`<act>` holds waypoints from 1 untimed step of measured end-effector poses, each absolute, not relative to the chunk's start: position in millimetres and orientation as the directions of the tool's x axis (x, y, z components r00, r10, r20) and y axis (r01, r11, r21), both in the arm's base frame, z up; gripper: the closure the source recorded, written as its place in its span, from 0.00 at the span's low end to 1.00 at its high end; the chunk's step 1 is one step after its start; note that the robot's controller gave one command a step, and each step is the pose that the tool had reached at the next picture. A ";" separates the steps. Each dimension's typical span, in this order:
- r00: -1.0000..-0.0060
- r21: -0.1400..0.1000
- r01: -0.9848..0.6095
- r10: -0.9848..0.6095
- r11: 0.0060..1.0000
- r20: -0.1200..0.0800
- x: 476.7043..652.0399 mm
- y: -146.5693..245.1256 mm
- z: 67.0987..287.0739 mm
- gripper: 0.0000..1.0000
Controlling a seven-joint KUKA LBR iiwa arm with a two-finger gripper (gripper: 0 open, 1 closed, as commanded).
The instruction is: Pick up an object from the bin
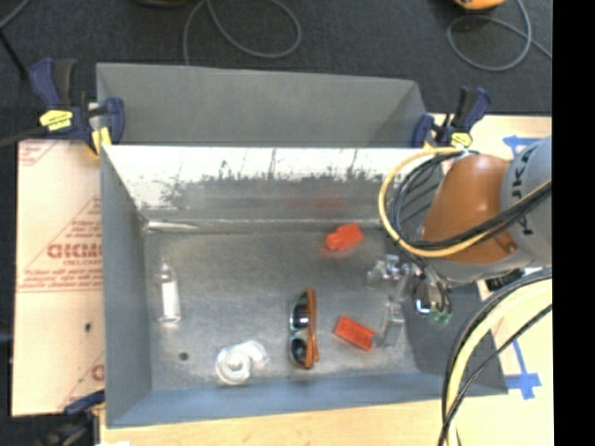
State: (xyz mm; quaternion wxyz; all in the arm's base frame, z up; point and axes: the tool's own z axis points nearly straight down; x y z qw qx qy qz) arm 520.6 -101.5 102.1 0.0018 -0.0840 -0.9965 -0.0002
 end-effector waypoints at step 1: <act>-0.941 0.001 0.339 0.339 0.941 -0.010 504.3 -97.0 108.0 0.00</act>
Offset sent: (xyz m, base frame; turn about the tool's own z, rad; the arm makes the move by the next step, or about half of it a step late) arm -0.0306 0.0082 -0.0321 -0.0727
